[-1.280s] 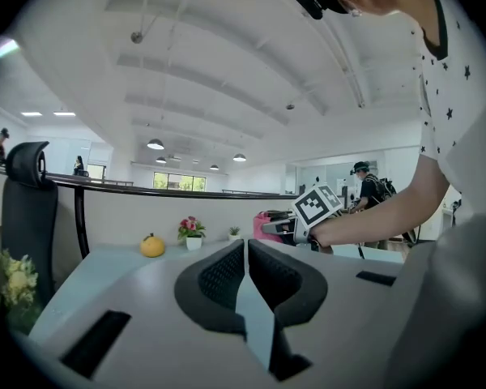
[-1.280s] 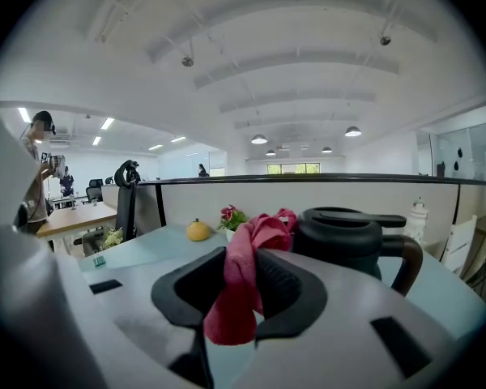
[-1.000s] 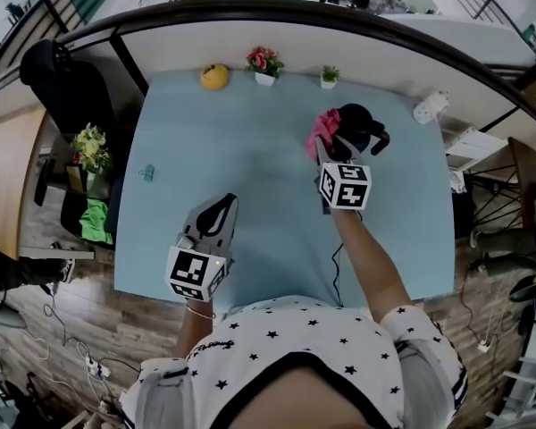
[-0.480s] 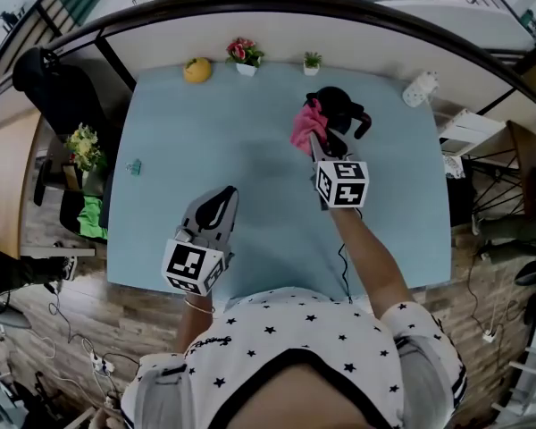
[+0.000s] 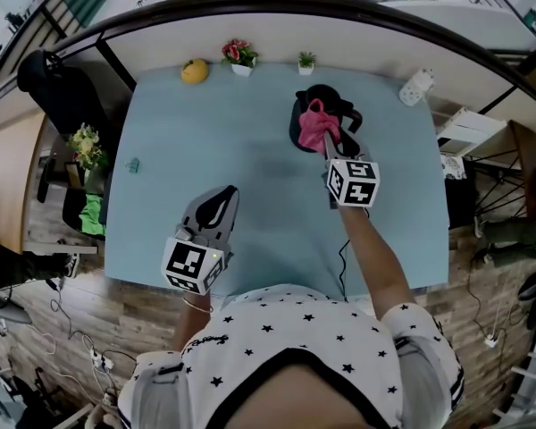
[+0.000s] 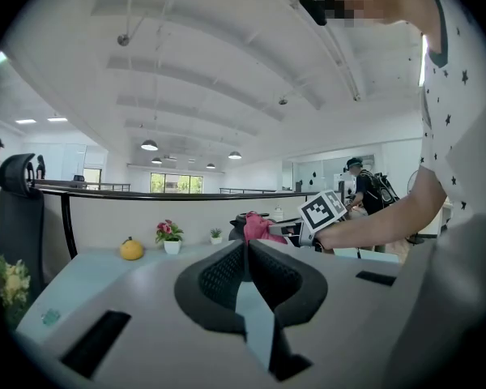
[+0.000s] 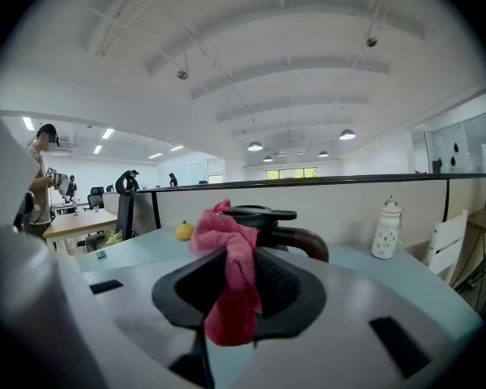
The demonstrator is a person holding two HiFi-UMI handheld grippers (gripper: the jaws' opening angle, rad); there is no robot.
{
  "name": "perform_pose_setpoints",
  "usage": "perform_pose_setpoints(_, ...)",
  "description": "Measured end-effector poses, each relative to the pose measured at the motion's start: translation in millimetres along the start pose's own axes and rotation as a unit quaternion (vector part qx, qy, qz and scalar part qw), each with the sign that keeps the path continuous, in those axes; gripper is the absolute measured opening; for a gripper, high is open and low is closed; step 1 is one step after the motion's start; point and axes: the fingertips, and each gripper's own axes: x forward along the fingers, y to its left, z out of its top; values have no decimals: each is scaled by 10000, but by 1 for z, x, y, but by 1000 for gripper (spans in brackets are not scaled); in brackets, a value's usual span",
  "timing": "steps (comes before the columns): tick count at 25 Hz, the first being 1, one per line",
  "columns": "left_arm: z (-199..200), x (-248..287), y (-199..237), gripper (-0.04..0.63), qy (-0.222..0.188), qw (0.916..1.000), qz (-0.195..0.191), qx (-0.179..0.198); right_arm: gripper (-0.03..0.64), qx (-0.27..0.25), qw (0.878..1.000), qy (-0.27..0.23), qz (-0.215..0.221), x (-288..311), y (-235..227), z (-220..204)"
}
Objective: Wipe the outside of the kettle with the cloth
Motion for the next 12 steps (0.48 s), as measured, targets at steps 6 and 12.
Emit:
perform_pose_setpoints(6,6,-1,-3,38,-2,9999,71,71,101,145,9993,22,-341,-3,-37,-5)
perform_pose_setpoints(12,7,-3,2,38,10,9999,142,97,101,257,9981,77,-552,-2,-58,-9)
